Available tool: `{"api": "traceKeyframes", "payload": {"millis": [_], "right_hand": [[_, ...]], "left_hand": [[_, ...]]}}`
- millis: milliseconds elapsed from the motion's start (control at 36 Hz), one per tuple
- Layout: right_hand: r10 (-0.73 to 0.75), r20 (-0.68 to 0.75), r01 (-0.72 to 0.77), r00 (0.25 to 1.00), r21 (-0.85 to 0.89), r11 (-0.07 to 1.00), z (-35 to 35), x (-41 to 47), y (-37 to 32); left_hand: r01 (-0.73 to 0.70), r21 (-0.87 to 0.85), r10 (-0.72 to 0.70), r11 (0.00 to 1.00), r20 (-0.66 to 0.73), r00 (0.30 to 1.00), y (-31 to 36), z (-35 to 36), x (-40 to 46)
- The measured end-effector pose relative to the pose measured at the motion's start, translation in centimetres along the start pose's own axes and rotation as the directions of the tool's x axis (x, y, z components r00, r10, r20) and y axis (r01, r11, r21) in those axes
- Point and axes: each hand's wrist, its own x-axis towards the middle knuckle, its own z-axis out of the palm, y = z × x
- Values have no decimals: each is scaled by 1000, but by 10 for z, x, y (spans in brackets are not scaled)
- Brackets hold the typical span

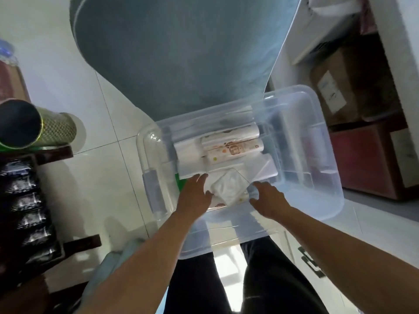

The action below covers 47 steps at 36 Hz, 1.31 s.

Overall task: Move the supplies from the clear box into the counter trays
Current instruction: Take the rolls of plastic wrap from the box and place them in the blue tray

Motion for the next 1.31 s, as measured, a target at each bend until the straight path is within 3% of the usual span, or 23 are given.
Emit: {"api": "traceKeyframes", "payload": {"millis": [56,111,194,306,528,750,944,1028,1167,1250,1306], "right_hand": [[19,-25,-16,1000,94,995,4,20,-1],[63,-102,-40,993,213,976,2,41,-3],[184,-227,-77,956,413,907,-9,73,-4],[343,-242,-128,908,619,775,-26,109,-2],[379,-69,-170,923,810,561,-42,147,-1],[416,-82,-75,906,935,347,-36,118,-7],[559,-82,94,825,996,8,-49,65,-19],[572,-111,134,812,991,2,-65,38,-24],[486,-245,232,839,969,88,-97,-9,-45],[395,-325,311,859,945,101,-118,-40,-57],[284,-380,362,880,925,114,-131,-59,-62]], "left_hand": [[-27,84,31,996,-42,999,-9,6,13],[-18,49,21,999,-78,997,-13,12,26],[65,-198,-86,978,-100,991,-7,17,40],[203,-513,-254,834,-31,967,6,17,54],[254,-709,-280,658,82,956,28,12,76],[318,-807,-361,498,140,922,36,14,64],[355,-868,-368,347,222,903,48,16,10],[360,-894,-347,268,258,901,60,14,-26],[361,-915,-333,182,288,898,86,4,-84],[344,-911,-287,228,275,917,102,-12,-117],[339,-878,-299,339,242,923,109,-29,-131]]}}
